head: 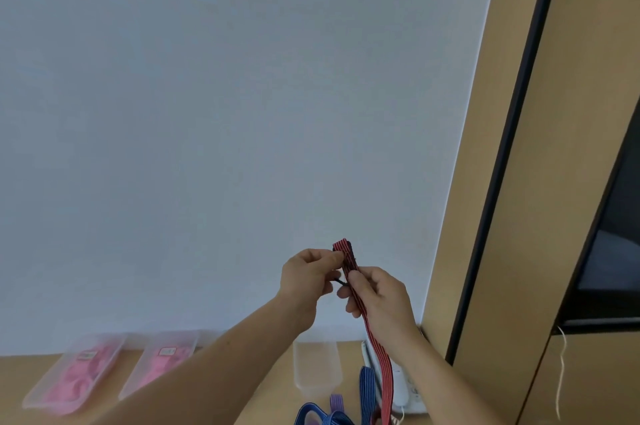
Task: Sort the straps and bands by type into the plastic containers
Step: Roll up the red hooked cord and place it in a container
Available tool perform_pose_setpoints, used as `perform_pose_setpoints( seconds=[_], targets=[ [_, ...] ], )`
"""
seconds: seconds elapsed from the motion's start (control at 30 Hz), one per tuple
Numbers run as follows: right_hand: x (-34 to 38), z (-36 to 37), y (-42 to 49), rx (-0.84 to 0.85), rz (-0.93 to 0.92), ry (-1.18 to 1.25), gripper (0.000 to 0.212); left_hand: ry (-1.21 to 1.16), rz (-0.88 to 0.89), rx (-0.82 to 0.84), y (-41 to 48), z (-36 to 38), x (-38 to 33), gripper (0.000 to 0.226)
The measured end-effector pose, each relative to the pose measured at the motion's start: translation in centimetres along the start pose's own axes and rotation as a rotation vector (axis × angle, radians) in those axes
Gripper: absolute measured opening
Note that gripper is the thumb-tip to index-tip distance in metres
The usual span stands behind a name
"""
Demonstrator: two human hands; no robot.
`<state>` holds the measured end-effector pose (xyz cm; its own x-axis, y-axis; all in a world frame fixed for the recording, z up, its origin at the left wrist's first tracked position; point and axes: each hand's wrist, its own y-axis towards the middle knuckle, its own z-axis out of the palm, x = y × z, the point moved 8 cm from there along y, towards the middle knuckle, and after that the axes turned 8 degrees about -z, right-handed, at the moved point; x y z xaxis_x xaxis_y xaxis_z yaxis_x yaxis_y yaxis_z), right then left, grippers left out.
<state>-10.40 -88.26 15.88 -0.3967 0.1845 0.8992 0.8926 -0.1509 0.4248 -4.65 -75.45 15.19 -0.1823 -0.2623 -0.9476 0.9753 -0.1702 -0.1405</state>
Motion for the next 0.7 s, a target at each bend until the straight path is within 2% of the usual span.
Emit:
perform_pose_setpoints(
  seconds=[0.1,0.2,0.27,0.53,0.7],
  targets=[
    [0.0,-0.4,0.1,-0.028,0.035,0.058,0.021,0.098,-0.010,-0.013,0.2,0.0,-0.2,0.022],
    [0.0,-0.7,0.1,-0.046,0.050,0.096,0.032,0.029,-0.113,0.253,-0.4,2.3,0.2,0.024],
    [-0.1,-0.7,0.0,-0.047,0.057,0.093,0.037,-0.013,-0.112,0.354,-0.9,3.2,0.1,0.026],
    [-0.8,-1.2,-0.1,-0.049,0.161,0.022,0.043,0.088,0.036,0.375,-0.7,3.7,-1.3,0.029],
    [-0.9,-0.8,-0.1,0.007,0.184,0.094,0.031,0.045,0.020,0.388,-0.4,3.5,-1.3,0.028]
  ],
)
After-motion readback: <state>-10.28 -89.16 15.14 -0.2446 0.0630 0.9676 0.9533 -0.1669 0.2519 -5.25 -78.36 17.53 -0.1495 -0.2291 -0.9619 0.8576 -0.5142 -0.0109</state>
